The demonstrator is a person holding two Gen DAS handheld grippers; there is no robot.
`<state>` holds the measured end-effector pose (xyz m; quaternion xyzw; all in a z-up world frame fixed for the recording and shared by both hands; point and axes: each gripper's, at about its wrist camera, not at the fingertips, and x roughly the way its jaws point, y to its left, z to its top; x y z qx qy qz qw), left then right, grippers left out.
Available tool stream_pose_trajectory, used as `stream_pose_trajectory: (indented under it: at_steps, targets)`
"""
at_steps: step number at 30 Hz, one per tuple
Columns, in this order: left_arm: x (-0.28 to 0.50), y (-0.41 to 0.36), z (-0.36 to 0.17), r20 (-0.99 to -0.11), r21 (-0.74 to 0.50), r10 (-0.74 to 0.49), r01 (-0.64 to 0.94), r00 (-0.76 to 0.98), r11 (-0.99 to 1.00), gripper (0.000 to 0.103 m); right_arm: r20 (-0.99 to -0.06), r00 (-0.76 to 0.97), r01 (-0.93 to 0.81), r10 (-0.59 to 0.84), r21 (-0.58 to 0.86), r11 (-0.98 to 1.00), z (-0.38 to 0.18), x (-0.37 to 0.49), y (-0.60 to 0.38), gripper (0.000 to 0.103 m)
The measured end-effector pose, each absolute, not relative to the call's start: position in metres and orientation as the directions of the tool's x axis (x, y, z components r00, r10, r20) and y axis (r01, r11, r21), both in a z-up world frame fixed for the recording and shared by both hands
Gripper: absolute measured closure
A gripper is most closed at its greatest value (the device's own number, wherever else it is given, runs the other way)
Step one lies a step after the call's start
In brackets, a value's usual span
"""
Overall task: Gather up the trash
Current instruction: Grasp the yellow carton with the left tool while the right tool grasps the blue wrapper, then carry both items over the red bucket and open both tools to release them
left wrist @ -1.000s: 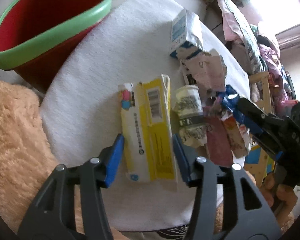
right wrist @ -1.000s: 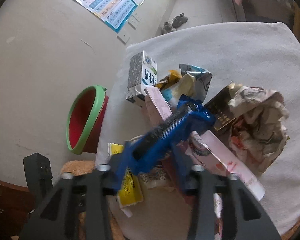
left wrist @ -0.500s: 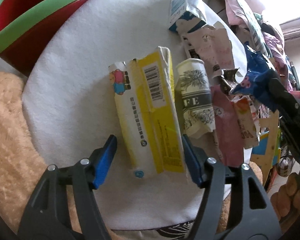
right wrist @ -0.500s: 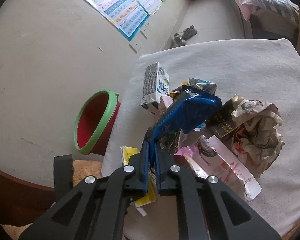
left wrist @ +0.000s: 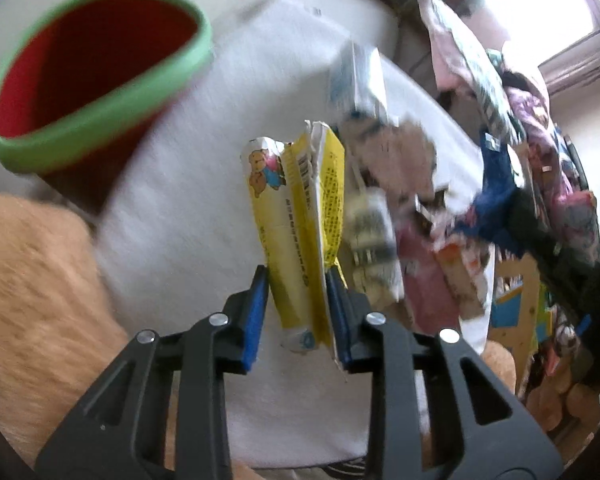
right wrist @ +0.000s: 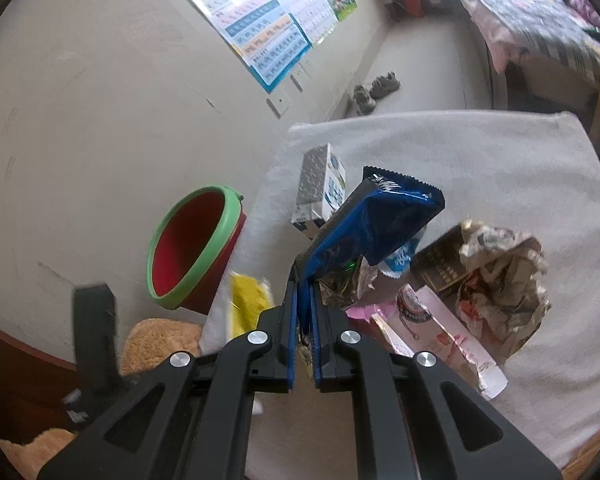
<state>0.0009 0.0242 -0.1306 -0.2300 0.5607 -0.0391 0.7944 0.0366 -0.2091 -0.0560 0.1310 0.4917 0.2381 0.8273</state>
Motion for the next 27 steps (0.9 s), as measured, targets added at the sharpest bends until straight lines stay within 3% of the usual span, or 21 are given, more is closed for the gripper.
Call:
stream_pose_trajectory:
  at_steps: [7,27]
  targets:
    - [0.001,0.058,-0.1,-0.853,-0.361,-0.216,-0.24,0.474,0.901,0.074,-0.753,0.428,-0.342,0.5,0.377,0.861,-0.045,0.029,-0.188,0.097]
    - [0.0,0.122,-0.074,-0.811,-0.338,-0.074,-0.361,0.581,0.869,0.074,-0.75,0.436,-0.5,0.497,0.258,0.827,-0.029,0.036,-0.133,0.097]
